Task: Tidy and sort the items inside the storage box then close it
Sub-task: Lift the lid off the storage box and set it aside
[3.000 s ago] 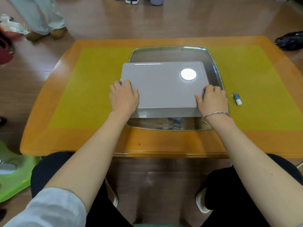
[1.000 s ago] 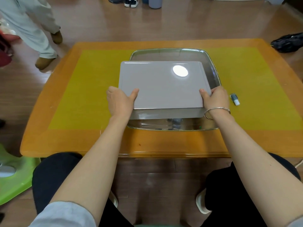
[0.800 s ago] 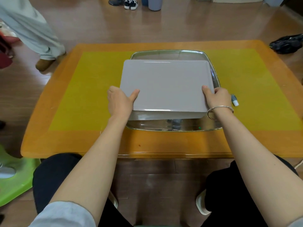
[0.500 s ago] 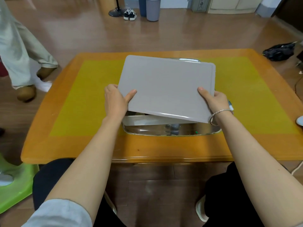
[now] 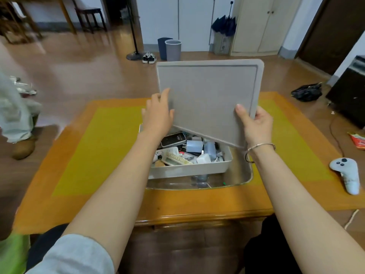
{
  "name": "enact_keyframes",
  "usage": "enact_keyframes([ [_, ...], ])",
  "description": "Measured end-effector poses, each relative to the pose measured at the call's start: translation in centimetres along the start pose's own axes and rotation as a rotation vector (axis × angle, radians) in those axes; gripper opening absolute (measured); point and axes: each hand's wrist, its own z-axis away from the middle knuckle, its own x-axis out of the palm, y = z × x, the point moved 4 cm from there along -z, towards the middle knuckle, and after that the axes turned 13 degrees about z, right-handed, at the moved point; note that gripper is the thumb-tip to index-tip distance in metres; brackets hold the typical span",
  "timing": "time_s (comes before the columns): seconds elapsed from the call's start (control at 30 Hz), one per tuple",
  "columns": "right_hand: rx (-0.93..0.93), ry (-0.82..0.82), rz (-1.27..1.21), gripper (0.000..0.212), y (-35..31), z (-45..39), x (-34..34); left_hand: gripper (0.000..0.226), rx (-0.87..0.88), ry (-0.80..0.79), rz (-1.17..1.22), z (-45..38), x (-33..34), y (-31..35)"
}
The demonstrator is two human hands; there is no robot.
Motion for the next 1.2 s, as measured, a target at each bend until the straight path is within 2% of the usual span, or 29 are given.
enact_keyframes([
  [0.1,-0.164,-0.013,0.113,0.005,-1.6,0.0,0.3,0.063,0.085,0.063,0.0,-0.8,-1.0,2.6],
  [0.2,-0.297,-0.059,0.242,0.002,-2.1,0.8,1.2,0.059,0.174,0.139,0.113,-0.6,-2.3,4.1],
  [0.3,-0.552,-0.04,0.534,0.015,-2.3,1.6,1.8,0.044,0.211,0.054,0.271,-0.1,-2.8,4.7],
  [0.4,-0.78,-0.045,0.793,0.01,-2.2,2.3,2.2,0.039,0.082,-0.081,0.512,0.8,-3.0,4.0],
  [0.5,-0.841,-0.058,0.917,0.031,-1.1,2.9,2.3,0.033,-0.117,-0.29,0.67,1.2,-2.1,3.2],
  [0.57,-0.853,-0.084,0.934,0.038,-0.9,3.2,2.4,0.017,-0.29,-0.398,0.84,1.5,-1.1,2.7],
  [0.6,-0.861,-0.115,0.95,0.036,-0.7,3.4,2.6,0.019,-0.363,-0.405,0.907,1.7,-0.9,2.5],
  [0.67,-0.806,-0.236,0.996,0.028,0.2,3.7,3.3,0.036,-0.428,-0.375,0.925,2.0,-0.6,1.5],
  [0.77,-0.545,-0.408,1.027,0.056,2.7,4.0,4.0,0.047,-0.393,-0.29,0.773,2.9,-0.4,-0.7],
  [0.9,-0.133,-0.294,0.965,0.05,5.7,2.9,3.6,0.057,-0.352,-0.223,0.681,3.9,-1.0,-3.0],
  [1.0,0.195,-0.341,0.728,0.046,6.8,2.3,4.7,0.058,-0.329,-0.203,0.738,4.6,-1.6,-4.4],
  [1.07,0.237,-0.406,0.657,0.026,7.0,2.4,6.4,0.06,-0.328,-0.194,0.775,5.3,-2.0,-5.5],
  [1.2,0.154,-0.367,0.711,0.03,6.7,3.5,9.1,0.064,-0.405,-0.171,0.629,6.2,-2.3,-8.0],
])
